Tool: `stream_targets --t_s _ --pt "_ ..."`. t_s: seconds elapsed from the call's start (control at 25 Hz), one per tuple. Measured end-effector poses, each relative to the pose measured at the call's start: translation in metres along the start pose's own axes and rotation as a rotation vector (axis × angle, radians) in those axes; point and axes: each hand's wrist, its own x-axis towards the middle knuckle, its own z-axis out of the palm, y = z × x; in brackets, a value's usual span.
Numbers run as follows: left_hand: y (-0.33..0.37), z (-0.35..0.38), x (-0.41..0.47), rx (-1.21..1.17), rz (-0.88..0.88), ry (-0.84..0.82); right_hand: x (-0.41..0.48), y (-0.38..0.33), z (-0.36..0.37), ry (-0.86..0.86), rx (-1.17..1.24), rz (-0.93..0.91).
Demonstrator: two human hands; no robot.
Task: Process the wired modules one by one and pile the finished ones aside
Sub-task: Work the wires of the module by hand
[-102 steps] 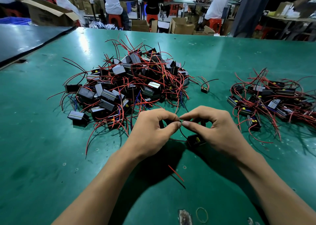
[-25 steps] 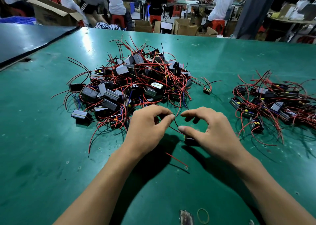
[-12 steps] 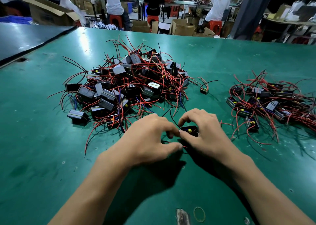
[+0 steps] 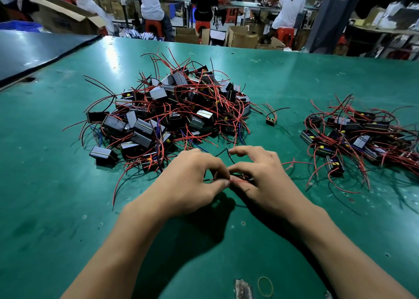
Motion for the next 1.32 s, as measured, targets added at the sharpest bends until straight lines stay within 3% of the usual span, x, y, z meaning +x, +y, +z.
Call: stream_targets --t_s 0.16,0.44,0.88,1.32 --pt "0.0 0.001 0.0 -0.172 -0.071 0.152 -0.001 0.001 -0.005 0.06 0.21 0.055" --pt "-0.008 0.003 0.002 -0.334 -0.174 0.265 -0.005 -0.002 -0.014 0.055 0.535 0.153" --pt "0.0 0.018 0.004 -0.11 -0.056 0.317 -0.005 -0.008 -0.002 0.134 0.629 0.167" --pt "0.005 0.022 0.006 -0.184 -0.081 0.352 -0.004 -0.007 -0.001 0.13 0.61 0.14"
